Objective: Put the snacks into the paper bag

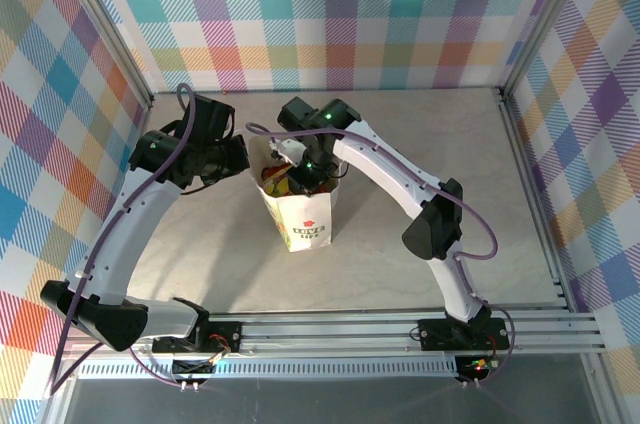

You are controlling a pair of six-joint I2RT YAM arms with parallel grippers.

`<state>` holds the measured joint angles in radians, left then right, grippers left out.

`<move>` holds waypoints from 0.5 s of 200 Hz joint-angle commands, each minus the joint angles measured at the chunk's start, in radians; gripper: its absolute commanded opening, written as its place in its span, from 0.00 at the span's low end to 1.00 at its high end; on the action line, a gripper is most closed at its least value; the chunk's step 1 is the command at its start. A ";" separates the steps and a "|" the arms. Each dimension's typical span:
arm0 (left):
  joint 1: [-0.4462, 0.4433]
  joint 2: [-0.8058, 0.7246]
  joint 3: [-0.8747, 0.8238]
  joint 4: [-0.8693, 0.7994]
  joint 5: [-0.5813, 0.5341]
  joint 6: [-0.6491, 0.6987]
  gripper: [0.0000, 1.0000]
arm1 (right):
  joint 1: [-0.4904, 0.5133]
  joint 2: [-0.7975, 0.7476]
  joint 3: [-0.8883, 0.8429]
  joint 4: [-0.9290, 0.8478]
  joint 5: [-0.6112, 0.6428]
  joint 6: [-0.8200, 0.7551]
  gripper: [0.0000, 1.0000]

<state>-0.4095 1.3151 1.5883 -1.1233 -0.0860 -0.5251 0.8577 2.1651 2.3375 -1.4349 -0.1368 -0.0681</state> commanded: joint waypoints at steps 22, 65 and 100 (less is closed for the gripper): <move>0.015 0.007 0.030 0.013 0.014 0.023 0.03 | 0.010 0.016 -0.004 -0.088 -0.068 -0.018 0.23; 0.015 0.006 0.035 0.012 0.017 0.025 0.03 | 0.009 -0.020 0.096 -0.057 -0.003 0.037 0.37; 0.015 0.008 0.029 0.010 0.021 0.024 0.04 | 0.009 -0.028 0.196 -0.045 -0.036 0.061 0.40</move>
<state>-0.4042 1.3182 1.5887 -1.1229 -0.0711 -0.5186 0.8585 2.1654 2.4535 -1.4605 -0.1402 -0.0372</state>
